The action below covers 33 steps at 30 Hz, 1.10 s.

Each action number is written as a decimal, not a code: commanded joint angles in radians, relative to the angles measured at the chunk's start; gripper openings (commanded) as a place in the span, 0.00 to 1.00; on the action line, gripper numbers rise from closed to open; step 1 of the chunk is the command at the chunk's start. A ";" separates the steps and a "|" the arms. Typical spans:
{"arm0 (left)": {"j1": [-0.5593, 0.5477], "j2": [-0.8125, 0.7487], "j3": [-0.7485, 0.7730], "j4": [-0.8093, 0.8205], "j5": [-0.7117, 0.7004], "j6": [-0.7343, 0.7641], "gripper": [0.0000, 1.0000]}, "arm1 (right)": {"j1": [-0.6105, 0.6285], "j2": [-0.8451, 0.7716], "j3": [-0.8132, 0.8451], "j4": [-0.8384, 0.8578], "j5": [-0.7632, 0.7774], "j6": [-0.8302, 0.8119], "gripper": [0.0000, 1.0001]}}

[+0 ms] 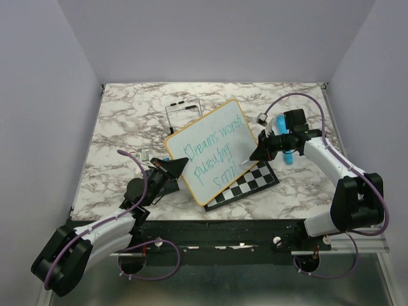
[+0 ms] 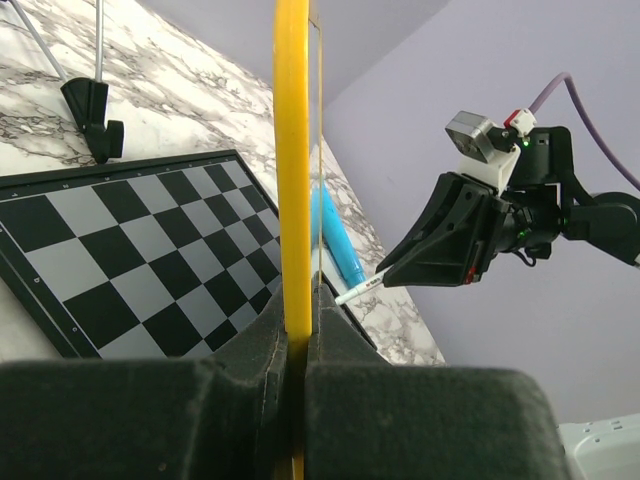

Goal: Write a sentence on the whiteboard

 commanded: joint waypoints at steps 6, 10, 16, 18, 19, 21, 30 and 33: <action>-0.002 -0.018 -0.018 0.086 0.006 0.017 0.00 | -0.012 -0.019 0.006 0.065 -0.033 0.039 0.01; -0.003 -0.019 -0.018 0.086 0.006 0.017 0.00 | -0.012 -0.018 0.007 0.074 -0.048 0.046 0.01; -0.003 -0.014 -0.015 0.088 0.006 0.017 0.00 | -0.012 -0.010 -0.004 0.068 -0.096 0.036 0.00; -0.003 -0.012 -0.015 0.089 0.006 0.017 0.00 | -0.014 -0.010 -0.007 0.066 -0.100 0.031 0.01; -0.003 -0.012 -0.015 0.089 0.006 0.015 0.00 | -0.014 -0.012 -0.008 0.063 -0.105 0.028 0.01; -0.003 -0.011 -0.013 0.089 0.006 0.017 0.00 | -0.012 -0.012 -0.008 0.060 -0.109 0.023 0.01; -0.003 -0.015 -0.016 0.089 0.006 0.015 0.00 | -0.012 0.007 -0.013 0.048 -0.096 0.013 0.01; -0.002 -0.017 -0.018 0.088 0.006 0.015 0.00 | -0.014 0.019 -0.014 0.040 -0.083 0.006 0.00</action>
